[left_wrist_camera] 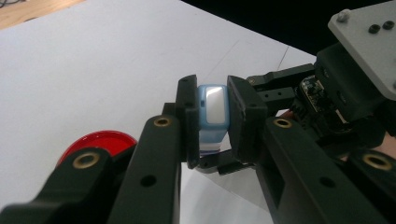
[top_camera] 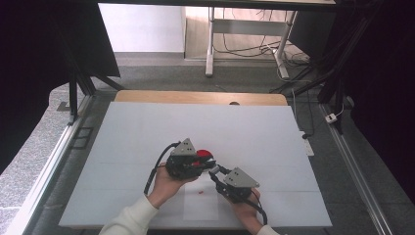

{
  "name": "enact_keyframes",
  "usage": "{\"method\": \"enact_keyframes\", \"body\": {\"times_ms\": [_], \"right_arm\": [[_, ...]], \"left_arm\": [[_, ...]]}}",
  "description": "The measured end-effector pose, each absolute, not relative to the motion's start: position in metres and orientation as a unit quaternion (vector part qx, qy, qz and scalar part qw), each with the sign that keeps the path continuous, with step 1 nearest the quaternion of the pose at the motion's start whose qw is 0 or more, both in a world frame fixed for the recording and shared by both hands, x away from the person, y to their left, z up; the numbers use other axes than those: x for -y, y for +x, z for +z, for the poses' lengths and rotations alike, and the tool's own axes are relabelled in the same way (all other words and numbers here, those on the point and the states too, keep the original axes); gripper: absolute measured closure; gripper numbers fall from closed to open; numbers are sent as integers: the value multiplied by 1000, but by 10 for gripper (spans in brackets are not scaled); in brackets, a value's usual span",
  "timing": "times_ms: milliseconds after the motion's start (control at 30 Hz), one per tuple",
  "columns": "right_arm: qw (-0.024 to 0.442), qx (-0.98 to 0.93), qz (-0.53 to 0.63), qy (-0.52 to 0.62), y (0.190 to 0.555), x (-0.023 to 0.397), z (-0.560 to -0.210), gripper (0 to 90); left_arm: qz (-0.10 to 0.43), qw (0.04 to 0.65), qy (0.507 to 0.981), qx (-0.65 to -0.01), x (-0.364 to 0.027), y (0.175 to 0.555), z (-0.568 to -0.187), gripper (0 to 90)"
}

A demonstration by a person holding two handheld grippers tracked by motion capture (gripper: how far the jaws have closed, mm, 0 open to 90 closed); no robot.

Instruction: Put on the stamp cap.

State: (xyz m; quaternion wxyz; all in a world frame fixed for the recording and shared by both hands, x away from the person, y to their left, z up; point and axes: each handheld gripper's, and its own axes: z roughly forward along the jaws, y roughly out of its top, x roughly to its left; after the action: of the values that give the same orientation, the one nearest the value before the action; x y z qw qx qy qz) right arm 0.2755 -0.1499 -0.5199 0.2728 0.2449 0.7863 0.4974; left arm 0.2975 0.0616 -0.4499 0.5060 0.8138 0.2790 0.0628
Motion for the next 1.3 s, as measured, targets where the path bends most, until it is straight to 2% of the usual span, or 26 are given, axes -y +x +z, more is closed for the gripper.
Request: {"method": "enact_keyframes", "body": {"times_ms": [1300], "right_arm": [[294,-782,493,242,273,150,-520,636]], "left_arm": [[63,502,815,-282,-59,295,-451,750]]}}
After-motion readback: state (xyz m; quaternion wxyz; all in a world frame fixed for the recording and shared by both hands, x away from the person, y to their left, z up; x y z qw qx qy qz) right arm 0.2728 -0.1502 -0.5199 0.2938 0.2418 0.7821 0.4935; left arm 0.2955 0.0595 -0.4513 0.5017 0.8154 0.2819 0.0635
